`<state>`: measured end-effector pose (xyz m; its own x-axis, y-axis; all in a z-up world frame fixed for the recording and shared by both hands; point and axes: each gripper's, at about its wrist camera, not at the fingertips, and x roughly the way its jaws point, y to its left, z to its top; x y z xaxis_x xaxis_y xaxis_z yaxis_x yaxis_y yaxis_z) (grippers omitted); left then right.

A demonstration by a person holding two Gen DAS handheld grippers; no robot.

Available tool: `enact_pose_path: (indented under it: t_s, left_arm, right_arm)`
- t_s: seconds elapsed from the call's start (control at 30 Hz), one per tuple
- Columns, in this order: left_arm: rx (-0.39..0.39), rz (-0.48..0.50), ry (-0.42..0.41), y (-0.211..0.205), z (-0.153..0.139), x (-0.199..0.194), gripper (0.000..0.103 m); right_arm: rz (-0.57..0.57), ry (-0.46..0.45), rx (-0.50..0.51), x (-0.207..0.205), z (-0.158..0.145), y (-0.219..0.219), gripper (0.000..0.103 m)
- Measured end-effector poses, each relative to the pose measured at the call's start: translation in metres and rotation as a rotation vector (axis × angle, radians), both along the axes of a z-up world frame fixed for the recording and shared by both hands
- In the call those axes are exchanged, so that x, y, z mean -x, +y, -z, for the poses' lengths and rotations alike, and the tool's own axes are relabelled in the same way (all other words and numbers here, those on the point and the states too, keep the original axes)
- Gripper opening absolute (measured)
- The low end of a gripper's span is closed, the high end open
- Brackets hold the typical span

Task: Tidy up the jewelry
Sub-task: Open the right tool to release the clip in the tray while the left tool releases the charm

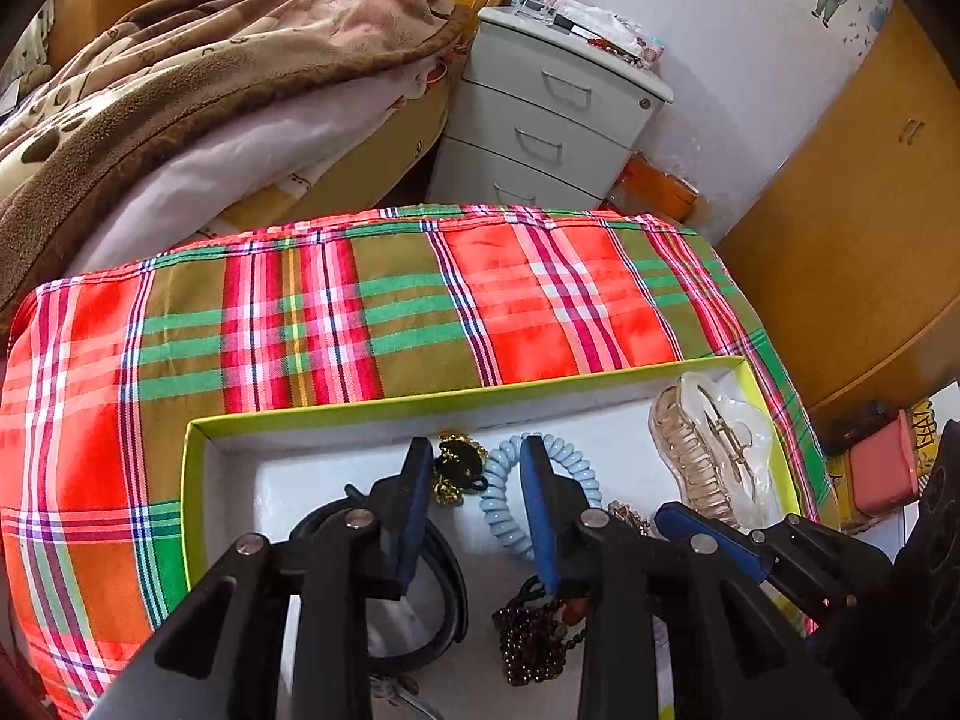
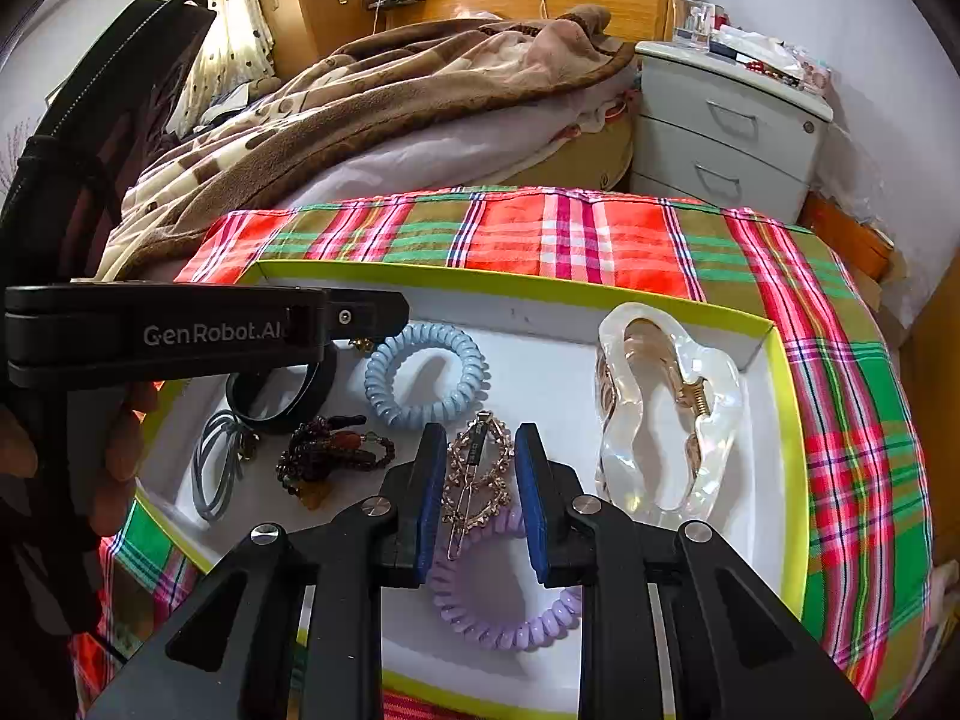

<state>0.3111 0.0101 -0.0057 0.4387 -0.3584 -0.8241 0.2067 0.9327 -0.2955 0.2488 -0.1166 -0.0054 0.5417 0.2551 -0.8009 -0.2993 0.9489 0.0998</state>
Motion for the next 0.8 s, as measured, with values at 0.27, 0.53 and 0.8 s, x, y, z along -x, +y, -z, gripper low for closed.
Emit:
enact_pose_path:
  t_s: [0.27,0.53,0.8]
  left_arm:
    - [0.016,0.005,-0.016,0.003,-0.013,0.012,0.037]
    - [0.037,-0.014,-0.053,0.012,-0.034,0.043,0.038]
    - [0.041,-0.030,-0.079,0.022,-0.047,0.091,0.040]
  right_arm:
    - [0.012,-0.010,-0.024,0.007,-0.008,-0.007,0.026]
    - [0.025,-0.041,-0.063,0.028,-0.023,-0.014,0.033]
    - [0.037,-0.071,-0.097,0.064,-0.036,-0.026,0.034]
